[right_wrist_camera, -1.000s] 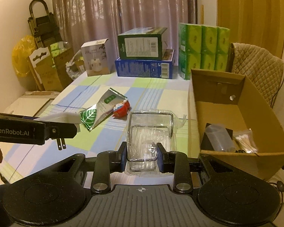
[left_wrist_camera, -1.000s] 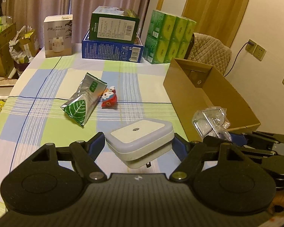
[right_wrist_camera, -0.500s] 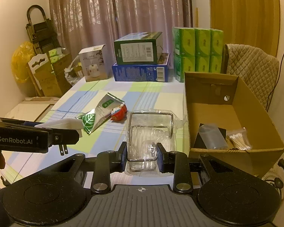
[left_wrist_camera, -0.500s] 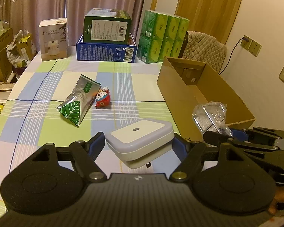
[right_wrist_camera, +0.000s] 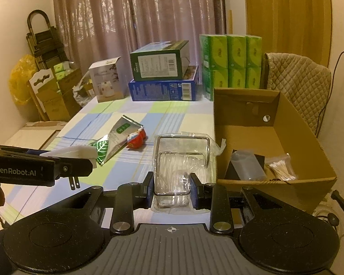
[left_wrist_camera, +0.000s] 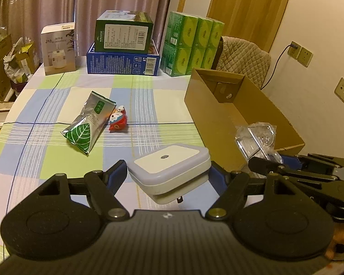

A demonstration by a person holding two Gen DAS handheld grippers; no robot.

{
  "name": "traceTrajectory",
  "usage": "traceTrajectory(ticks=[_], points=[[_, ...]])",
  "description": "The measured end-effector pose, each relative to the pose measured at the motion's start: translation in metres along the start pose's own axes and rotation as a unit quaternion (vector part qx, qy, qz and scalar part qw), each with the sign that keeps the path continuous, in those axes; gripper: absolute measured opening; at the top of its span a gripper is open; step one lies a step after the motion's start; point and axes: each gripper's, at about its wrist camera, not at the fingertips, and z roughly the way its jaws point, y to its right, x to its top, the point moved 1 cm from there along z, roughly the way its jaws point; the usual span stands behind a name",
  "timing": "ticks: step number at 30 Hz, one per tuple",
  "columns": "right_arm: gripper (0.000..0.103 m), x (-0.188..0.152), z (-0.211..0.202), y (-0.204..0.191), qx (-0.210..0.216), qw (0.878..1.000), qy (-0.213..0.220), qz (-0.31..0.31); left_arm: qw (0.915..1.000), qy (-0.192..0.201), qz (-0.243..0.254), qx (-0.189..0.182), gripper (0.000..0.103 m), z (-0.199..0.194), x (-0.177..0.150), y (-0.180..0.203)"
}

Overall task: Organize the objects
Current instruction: 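Carry the plug adapter and soap holder over the cardboard box with both tools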

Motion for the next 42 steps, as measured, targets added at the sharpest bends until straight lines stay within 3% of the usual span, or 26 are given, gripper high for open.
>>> traceTrajectory(ticks=[9, 22, 31, 42], points=[[0.028, -0.003, -0.017, 0.031, -0.03, 0.999, 0.003, 0.011, 0.9998, 0.006, 0.011, -0.017, 0.073, 0.003, 0.016, 0.022], [0.028, 0.009, -0.032, 0.105, -0.087, 0.996, 0.008, 0.024, 0.9947, -0.01, 0.056, -0.085, 0.073, 0.046, 0.042, 0.098], [0.028, 0.021, -0.019, 0.146, -0.096, 0.995, 0.0, 0.037, 0.9907, -0.023, 0.07, -0.115, 0.073, 0.082, 0.059, 0.137], [0.028, 0.045, 0.026, 0.175, -0.092, 0.995, -0.018, 0.031, 0.988, -0.033, 0.094, -0.118, 0.073, 0.136, 0.097, 0.157]])
